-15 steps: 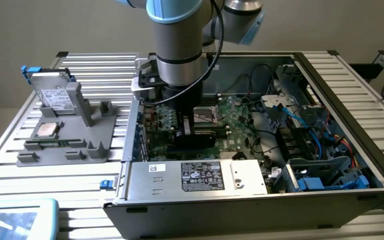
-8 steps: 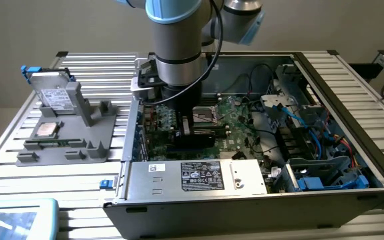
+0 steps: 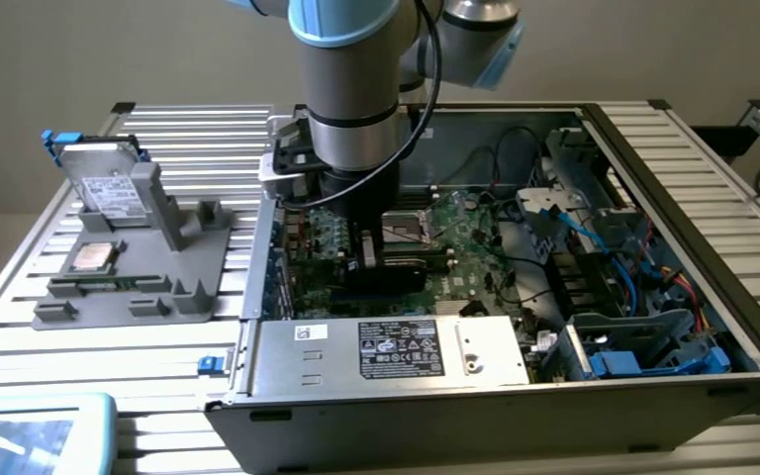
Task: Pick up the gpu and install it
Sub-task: 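Insert the gpu into the slot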
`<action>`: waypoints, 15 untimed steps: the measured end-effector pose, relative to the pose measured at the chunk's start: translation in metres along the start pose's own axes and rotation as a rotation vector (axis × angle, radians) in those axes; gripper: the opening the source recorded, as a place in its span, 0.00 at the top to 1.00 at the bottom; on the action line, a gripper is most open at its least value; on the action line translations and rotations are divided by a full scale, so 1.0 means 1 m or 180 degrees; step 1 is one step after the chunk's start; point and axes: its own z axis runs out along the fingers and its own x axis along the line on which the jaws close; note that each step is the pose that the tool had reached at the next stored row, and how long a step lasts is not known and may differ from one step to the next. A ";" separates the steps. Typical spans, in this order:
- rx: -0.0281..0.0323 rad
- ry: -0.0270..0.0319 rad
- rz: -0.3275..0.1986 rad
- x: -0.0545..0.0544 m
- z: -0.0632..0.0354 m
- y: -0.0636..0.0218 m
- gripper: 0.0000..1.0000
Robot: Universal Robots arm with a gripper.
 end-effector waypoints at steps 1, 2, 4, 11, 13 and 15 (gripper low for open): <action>0.0000 -0.0001 0.0000 0.000 0.0001 0.0000 0.73; 0.0001 -0.0002 0.0000 0.001 0.0002 0.0001 0.73; 0.0000 -0.0003 0.0001 0.002 0.0002 0.0002 0.73; -0.0001 -0.0001 0.0000 0.002 0.0003 0.0001 0.73; -0.0001 0.0000 0.0000 0.002 0.0004 0.0001 0.73; -0.0001 -0.0001 0.0000 0.002 0.0008 0.0001 0.73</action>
